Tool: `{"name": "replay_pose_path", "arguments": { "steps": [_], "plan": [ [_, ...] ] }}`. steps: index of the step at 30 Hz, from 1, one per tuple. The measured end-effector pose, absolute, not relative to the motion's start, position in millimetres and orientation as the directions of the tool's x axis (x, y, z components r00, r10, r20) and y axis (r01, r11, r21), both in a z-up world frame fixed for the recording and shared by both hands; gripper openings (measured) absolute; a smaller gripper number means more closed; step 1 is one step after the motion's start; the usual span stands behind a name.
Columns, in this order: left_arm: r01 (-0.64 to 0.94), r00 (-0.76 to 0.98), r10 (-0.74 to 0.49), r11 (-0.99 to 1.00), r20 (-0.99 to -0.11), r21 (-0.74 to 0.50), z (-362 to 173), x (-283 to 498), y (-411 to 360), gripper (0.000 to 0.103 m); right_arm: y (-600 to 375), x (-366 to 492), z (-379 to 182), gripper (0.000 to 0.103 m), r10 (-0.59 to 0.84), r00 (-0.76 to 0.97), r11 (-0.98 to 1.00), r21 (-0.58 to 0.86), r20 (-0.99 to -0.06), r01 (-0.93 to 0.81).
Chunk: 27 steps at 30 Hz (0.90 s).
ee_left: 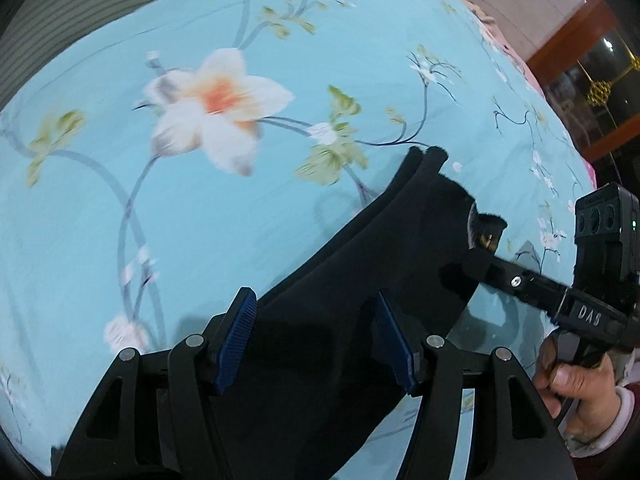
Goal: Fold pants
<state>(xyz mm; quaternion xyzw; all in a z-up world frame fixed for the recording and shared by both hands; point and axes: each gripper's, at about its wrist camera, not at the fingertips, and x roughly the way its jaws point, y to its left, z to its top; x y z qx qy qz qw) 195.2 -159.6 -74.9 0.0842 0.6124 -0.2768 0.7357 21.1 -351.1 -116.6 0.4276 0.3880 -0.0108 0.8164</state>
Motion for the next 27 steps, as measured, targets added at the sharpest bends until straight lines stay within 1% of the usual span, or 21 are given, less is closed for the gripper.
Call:
{"name": "replay_pose_path", "arguments": {
  "steps": [1, 2, 3, 4, 7, 11, 13, 14, 15, 18, 21, 27],
  "plan": [
    [0.518, 0.084, -0.308, 0.826, -0.947, -0.223, -76.9, 198.5, -166.9, 0.062, -352.9, 21.5, -117.7, 0.048, 0.314, 0.702, 0.628, 0.694, -0.639, 0.351],
    [0.526, 0.075, -0.31, 0.82, -0.948, -0.226, -78.5, 201.2, -173.4, 0.062, -354.8, 21.9, -118.0, 0.031, 0.312, 0.701, 0.63, 0.692, -0.642, 0.353],
    [0.536, 0.066, -0.31, 0.813, -0.949, -0.228, -80.9, 204.4, -181.3, 0.062, -357.4, 21.2, -119.2, 0.022, 0.312, 0.7, 0.63, 0.692, -0.642, 0.353],
    [0.548, 0.057, -0.309, 0.805, -0.949, -0.229, -83.1, 207.2, -188.9, 0.062, -360.1, 21.0, -119.5, 0.015, 0.313, 0.704, 0.625, 0.696, -0.638, 0.353],
    [0.576, 0.026, -0.311, 0.781, -0.95, -0.24, -91.2, 214.7, -210.0, 0.062, -369.5, 11.5, -121.2, 0.014, 0.327, 0.722, 0.605, 0.722, -0.61, 0.337],
    [0.593, -0.024, -0.312, 0.76, -0.95, -0.265, -106.6, 223.8, -234.5, 0.055, -370.8, 3.1, -123.0, 0.013, 0.343, 0.719, 0.62, 0.721, -0.605, 0.311],
    [0.604, -0.047, -0.336, 0.74, -0.941, -0.295, -109.4, 225.7, -245.1, 0.047, -371.0, 2.1, -122.9, 0.013, 0.345, 0.718, 0.629, 0.717, -0.604, 0.301],
    [0.611, -0.056, -0.347, 0.73, -0.936, -0.307, -110.7, 225.7, -249.6, 0.038, -371.9, 1.7, -123.5, 0.013, 0.347, 0.718, 0.628, 0.718, -0.603, 0.299],
    [0.616, -0.067, -0.356, 0.72, -0.932, -0.32, -111.3, 226.0, -253.5, 0.027, -372.6, 1.6, -124.2, 0.013, 0.35, 0.717, 0.627, 0.719, -0.602, 0.298],
    [0.623, -0.07, -0.38, 0.705, -0.922, -0.338, -109.5, 225.1, -260.2, 0.014, -373.9, 1.2, -124.3, 0.013, 0.355, 0.717, 0.632, 0.719, -0.6, 0.289],
    [0.628, -0.048, -0.399, 0.701, -0.915, -0.339, -100.8, 221.5, -257.6, 0.011, -373.0, 0.8, -118.6, 0.013, 0.366, 0.721, 0.64, 0.721, -0.589, 0.265],
    [0.622, 0.006, -0.473, 0.692, -0.881, -0.367, -63.6, 211.3, -231.7, 0.01, -362.3, -2.0, -93.1, 0.013, 0.424, 0.736, 0.647, 0.745, -0.528, 0.162]
  ]
}}
